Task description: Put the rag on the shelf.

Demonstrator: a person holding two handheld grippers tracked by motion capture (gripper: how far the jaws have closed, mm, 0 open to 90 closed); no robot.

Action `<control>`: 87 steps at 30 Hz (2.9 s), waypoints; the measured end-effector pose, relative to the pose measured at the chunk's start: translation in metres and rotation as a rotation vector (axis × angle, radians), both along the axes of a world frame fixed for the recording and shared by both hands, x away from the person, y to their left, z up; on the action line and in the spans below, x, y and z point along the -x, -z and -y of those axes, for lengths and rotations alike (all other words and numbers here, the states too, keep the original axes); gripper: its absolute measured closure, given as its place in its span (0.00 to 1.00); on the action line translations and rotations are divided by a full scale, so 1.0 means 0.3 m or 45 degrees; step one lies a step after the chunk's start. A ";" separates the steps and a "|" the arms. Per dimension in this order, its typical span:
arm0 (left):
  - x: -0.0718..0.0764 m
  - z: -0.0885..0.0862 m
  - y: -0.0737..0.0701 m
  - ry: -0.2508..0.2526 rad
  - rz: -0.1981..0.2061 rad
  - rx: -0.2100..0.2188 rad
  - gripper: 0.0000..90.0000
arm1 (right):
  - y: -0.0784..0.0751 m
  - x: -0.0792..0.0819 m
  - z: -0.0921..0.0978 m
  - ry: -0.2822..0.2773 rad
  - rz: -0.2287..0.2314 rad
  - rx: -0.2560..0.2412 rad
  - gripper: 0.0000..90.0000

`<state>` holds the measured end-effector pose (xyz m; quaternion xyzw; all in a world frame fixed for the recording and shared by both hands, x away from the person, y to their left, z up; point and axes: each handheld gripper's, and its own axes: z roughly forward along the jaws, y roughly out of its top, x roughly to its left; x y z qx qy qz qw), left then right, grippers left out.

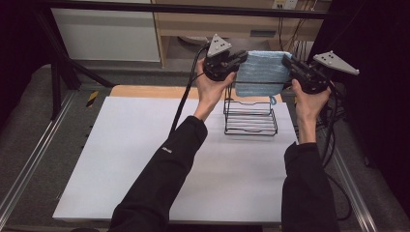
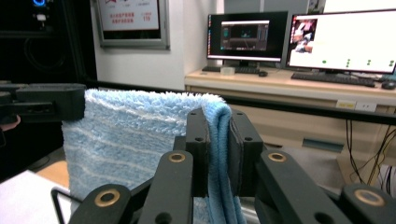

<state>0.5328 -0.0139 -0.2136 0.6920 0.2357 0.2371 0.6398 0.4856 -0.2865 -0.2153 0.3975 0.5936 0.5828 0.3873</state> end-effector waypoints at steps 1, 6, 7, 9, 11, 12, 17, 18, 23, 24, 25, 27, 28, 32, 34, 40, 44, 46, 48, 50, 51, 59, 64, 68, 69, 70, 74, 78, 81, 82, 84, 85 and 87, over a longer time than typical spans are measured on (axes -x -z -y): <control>0.003 0.000 0.005 0.009 -0.002 -0.004 0.93 | 0.007 0.004 0.001 -0.004 -0.006 0.003 0.89; 0.026 -0.009 0.025 0.050 -0.004 -0.014 0.93 | 0.031 0.031 0.007 -0.018 -0.022 0.019 0.89; 0.030 -0.009 0.029 0.060 -0.009 -0.016 0.93 | 0.034 0.035 0.008 -0.022 -0.023 0.027 0.89; 0.038 -0.011 0.036 0.071 -0.013 -0.029 0.93 | 0.037 0.045 0.008 -0.024 -0.028 0.032 0.89; 0.043 -0.012 0.044 0.080 -0.020 -0.045 0.93 | 0.040 0.054 0.009 -0.030 -0.036 0.041 0.89; 0.046 -0.012 0.049 0.082 -0.021 -0.049 0.93 | 0.043 0.057 0.009 -0.031 -0.042 0.047 0.89; 0.071 -0.016 0.060 0.109 -0.006 -0.066 0.93 | 0.056 0.081 0.014 -0.050 -0.054 0.074 0.88; 0.076 -0.016 0.062 0.115 0.000 -0.075 0.93 | 0.058 0.086 0.016 -0.056 -0.059 0.077 0.88; 0.101 -0.013 0.079 0.147 -0.002 -0.122 0.92 | 0.074 0.108 0.021 -0.074 -0.089 0.099 0.88; 0.106 -0.011 0.083 0.149 -0.006 -0.136 0.92 | 0.078 0.111 0.022 -0.078 -0.094 0.104 0.88; 0.109 -0.008 0.088 0.149 -0.012 -0.144 0.92 | 0.082 0.113 0.021 -0.081 -0.098 0.106 0.88; 0.113 -0.005 0.094 0.154 -0.029 -0.157 0.92 | 0.090 0.116 0.022 -0.084 -0.103 0.115 0.88; 0.115 -0.003 0.097 0.152 -0.033 -0.161 0.91 | 0.093 0.118 0.022 -0.086 -0.103 0.116 0.88; 0.122 -0.006 0.091 0.152 -0.072 -0.163 0.90 | 0.104 0.121 0.024 -0.094 -0.107 0.134 0.88; 0.125 -0.015 0.076 0.155 -0.096 -0.140 0.87 | 0.108 0.122 0.025 -0.098 -0.104 0.136 0.88; 0.117 -0.037 -0.007 0.127 -0.163 -0.023 0.83 | 0.120 0.124 0.024 -0.102 -0.096 0.147 0.88; 0.100 -0.011 -0.030 0.070 -0.210 -0.081 0.87 | 0.126 0.127 0.026 -0.108 -0.090 0.151 0.88; 0.092 0.003 -0.020 0.064 -0.257 -0.111 0.89 | 0.129 0.128 0.027 -0.111 -0.085 0.153 0.88; 0.093 0.012 -0.003 0.092 -0.284 -0.129 0.92 | 0.134 0.129 0.027 -0.112 -0.083 0.153 0.88; 0.102 0.017 0.015 0.123 -0.295 -0.139 0.95 | 0.136 0.130 0.029 -0.115 -0.084 0.158 0.87; 0.107 0.019 0.023 0.135 -0.295 -0.142 0.96 | 0.137 0.131 0.030 -0.116 -0.086 0.157 0.87; 0.116 0.028 0.081 0.145 -0.287 -0.224 1.00 | 0.123 0.152 0.028 -0.140 -0.093 0.123 0.74; 0.116 0.034 0.104 0.139 -0.273 -0.270 1.00 | 0.100 0.167 0.028 -0.163 -0.080 0.099 0.62; 0.114 0.039 0.121 0.131 -0.268 -0.306 1.00 | 0.078 0.177 0.018 -0.176 -0.059 0.076 0.60; 0.113 0.041 0.126 0.131 -0.265 -0.314 1.00 | 0.074 0.177 0.012 -0.178 -0.062 0.074 0.63; 0.113 0.042 0.130 0.131 -0.265 -0.319 1.00 | 0.070 0.174 0.007 -0.188 -0.073 0.070 0.70; 0.113 0.043 0.139 0.130 -0.245 -0.329 1.00 | 0.083 0.149 -0.012 -0.192 -0.185 0.075 0.93; 0.109 0.034 0.149 0.126 -0.240 -0.338 1.00 | 0.127 0.131 -0.006 -0.189 -0.268 0.090 1.00; 0.102 0.030 0.162 0.120 -0.251 -0.340 1.00 | 0.163 0.120 0.007 -0.181 -0.300 0.087 1.00; 0.100 0.030 0.166 0.118 -0.252 -0.340 1.00 | 0.173 0.116 0.010 -0.175 -0.305 0.089 1.00; 0.097 0.032 0.172 0.114 -0.252 -0.343 1.00 | 0.192 0.110 0.014 -0.167 -0.306 0.085 1.00; 0.096 0.033 0.174 0.112 -0.252 -0.345 1.00 | 0.200 0.107 0.015 -0.164 -0.307 0.083 1.00; 0.094 0.037 0.178 0.106 -0.251 -0.349 1.00 | 0.215 0.101 0.017 -0.153 -0.306 0.085 1.00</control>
